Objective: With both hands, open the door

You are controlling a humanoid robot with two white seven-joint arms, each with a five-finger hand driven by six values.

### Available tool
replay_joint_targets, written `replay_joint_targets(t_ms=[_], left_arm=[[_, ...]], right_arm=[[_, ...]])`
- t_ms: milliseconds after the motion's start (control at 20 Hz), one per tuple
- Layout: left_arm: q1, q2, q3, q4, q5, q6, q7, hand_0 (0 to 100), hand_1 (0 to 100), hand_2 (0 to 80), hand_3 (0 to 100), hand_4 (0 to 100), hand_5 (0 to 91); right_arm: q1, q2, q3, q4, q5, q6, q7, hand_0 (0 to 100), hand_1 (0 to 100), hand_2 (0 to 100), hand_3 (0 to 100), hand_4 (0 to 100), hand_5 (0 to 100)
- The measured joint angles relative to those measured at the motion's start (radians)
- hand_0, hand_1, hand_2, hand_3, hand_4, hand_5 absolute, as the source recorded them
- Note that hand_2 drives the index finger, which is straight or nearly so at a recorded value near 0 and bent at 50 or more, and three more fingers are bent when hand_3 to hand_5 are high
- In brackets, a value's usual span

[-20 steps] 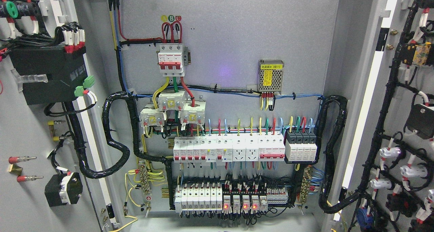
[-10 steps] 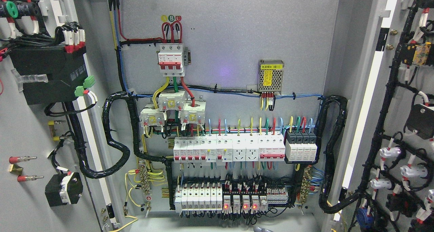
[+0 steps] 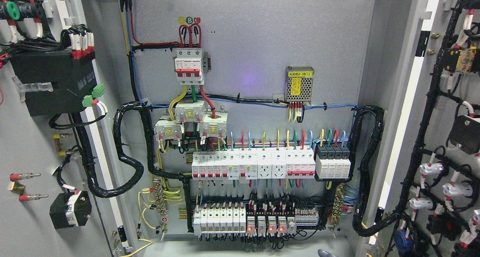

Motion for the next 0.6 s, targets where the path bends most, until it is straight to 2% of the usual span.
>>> replay_joint_targets(t_ms=[601], left_arm=[[-0.090, 0.006, 0.086, -0.029, 0.064, -0.042, 0.003, 0, 0, 0.0, 0, 0, 0.0]], right_arm=[[0.023, -0.020, -0.131, -0.011, -0.153, -0.040, -0.005, 19, 0, 0, 0, 0, 0]])
